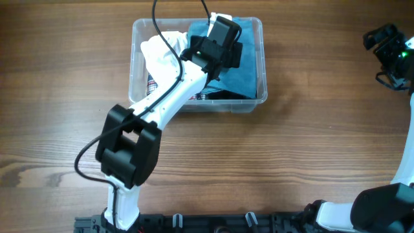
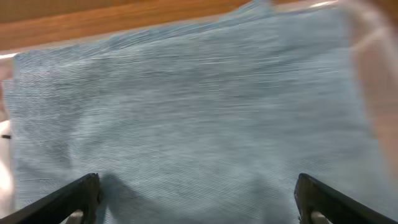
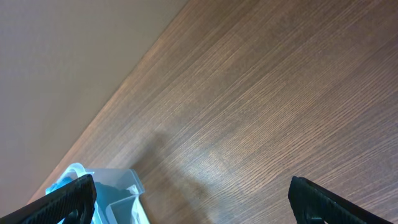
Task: Pack container
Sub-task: 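Press the denim cloth flat into the bin with the left gripper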
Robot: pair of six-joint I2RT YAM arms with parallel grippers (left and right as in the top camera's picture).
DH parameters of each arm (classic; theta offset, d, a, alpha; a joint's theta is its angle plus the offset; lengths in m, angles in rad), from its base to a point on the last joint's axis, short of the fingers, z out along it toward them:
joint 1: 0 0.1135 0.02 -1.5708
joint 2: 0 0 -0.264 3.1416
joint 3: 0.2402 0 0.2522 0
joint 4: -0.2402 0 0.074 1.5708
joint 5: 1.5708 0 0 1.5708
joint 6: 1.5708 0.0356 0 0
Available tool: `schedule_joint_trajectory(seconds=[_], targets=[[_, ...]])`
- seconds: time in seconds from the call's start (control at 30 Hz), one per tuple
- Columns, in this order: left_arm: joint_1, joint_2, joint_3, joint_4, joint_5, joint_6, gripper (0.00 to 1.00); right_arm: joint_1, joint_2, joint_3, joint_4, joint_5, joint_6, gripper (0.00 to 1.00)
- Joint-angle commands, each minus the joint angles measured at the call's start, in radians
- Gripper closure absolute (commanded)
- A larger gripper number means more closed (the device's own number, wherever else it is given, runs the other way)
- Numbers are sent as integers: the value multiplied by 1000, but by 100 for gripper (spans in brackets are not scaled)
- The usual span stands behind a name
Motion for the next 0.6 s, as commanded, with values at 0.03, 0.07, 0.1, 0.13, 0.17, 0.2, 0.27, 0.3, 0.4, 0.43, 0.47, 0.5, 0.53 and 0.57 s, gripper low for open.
schedule_joint_trajectory(seconds=[0.03, 0.07, 0.1, 0.13, 0.17, 0.2, 0.27, 0.3, 0.4, 0.43, 0.47, 0.5, 0.53, 0.57], targets=[[-12, -41, -18, -8, 37, 1, 0, 4, 12, -2, 2, 6, 7, 0], [-12, -41, -18, -10, 37, 1, 0, 4, 12, -2, 2, 6, 7, 0], [-12, -41, -18, -10, 37, -2, 0, 4, 12, -2, 3, 6, 7, 0], [-12, -43, -18, -10, 37, -4, 0, 4, 12, -2, 3, 6, 7, 0], [-12, -44, -18, -10, 37, -6, 0, 4, 12, -2, 2, 6, 6, 0], [-13, -46, -18, -13, 37, -6, 0, 4, 12, -2, 2, 6, 7, 0], [-13, -49, -18, -21, 37, -6, 0, 4, 12, -2, 3, 6, 7, 0], [-14, -50, -18, -26, 37, -6, 0, 4, 12, -2, 2, 6, 7, 0], [-15, -51, -18, -43, 37, -6, 0, 4, 12, -2, 2, 6, 7, 0], [-15, -54, -18, -52, 38, -6, 0, 4, 12, -2, 2, 6, 7, 0], [-15, -60, -18, -57, 37, -6, 0, 4, 12, -2, 2, 6, 7, 0], [-15, -63, -18, -57, 37, -6, 0, 4, 12, -2, 2, 6, 7, 0], [-15, -66, -18, -51, 37, -6, 0, 4, 12, -2, 2, 6, 7, 0], [-15, -69, -18, -37, 37, -6, 0, 4, 12, -2, 2, 6, 7, 0]])
